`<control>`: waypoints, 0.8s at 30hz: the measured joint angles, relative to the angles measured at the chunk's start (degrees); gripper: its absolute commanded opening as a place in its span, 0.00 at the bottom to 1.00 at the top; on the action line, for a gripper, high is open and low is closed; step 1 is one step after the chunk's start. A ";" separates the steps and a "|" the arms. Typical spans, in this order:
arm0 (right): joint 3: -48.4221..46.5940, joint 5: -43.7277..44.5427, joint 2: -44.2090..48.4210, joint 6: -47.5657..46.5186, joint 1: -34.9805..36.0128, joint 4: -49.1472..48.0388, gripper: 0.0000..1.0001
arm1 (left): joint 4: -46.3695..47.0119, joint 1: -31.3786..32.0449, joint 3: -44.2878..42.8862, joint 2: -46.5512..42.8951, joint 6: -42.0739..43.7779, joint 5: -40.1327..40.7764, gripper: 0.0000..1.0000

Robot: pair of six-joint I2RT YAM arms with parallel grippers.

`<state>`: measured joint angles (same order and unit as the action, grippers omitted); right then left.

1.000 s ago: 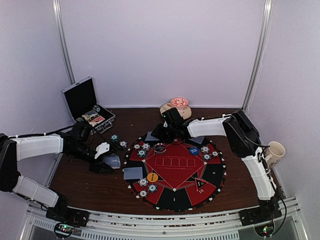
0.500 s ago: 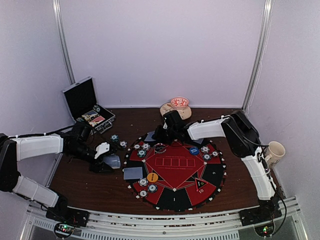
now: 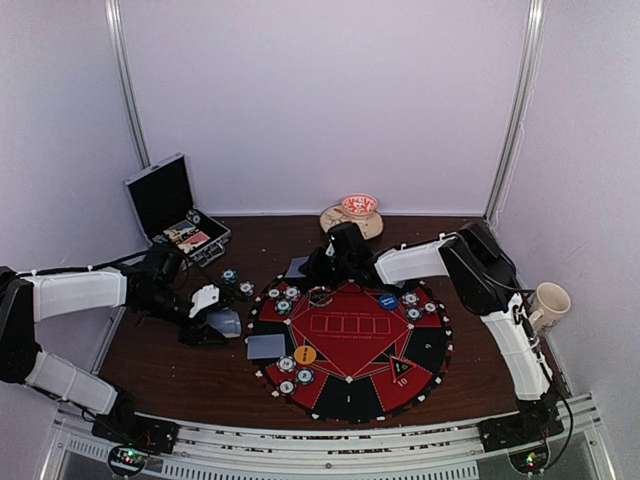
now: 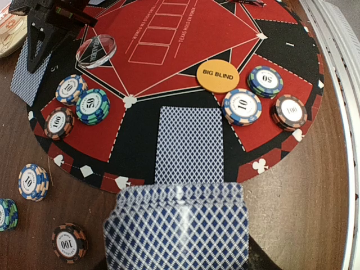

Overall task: Distribute texas hold em gaming equipment
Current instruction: Distribute the poker card in the dealer area.

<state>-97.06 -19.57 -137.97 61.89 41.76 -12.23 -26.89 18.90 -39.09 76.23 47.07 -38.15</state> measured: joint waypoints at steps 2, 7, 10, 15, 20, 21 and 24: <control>-1.75 -0.11 -1.16 0.46 0.00 -0.48 0.00 | -0.02 0.00 0.00 0.00 0.00 0.00 0.52; -4.04 0.11 -2.80 0.55 0.00 0.57 0.16 | 0.00 0.00 0.00 0.00 0.02 0.00 0.52; -4.94 0.74 -2.84 -0.24 0.02 2.99 0.32 | 0.00 0.00 0.00 0.00 0.04 0.00 0.52; -6.43 2.49 -2.84 -2.43 0.09 7.23 0.46 | 0.00 0.00 0.00 0.00 0.04 0.00 0.52; -8.46 4.74 -2.75 -5.49 0.39 12.20 0.49 | 0.02 0.00 0.00 0.02 0.07 0.00 0.52; -8.59 5.11 -2.67 -6.12 0.39 12.87 0.49 | 0.00 0.00 0.00 0.02 0.07 0.00 0.52; -8.63 6.64 -1.66 -7.93 0.55 15.91 0.51 | 0.02 0.00 -0.02 0.04 0.07 0.00 0.52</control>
<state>-105.69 -12.93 -139.63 53.95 42.30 3.68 -26.87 18.90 -39.11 76.27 47.13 -38.15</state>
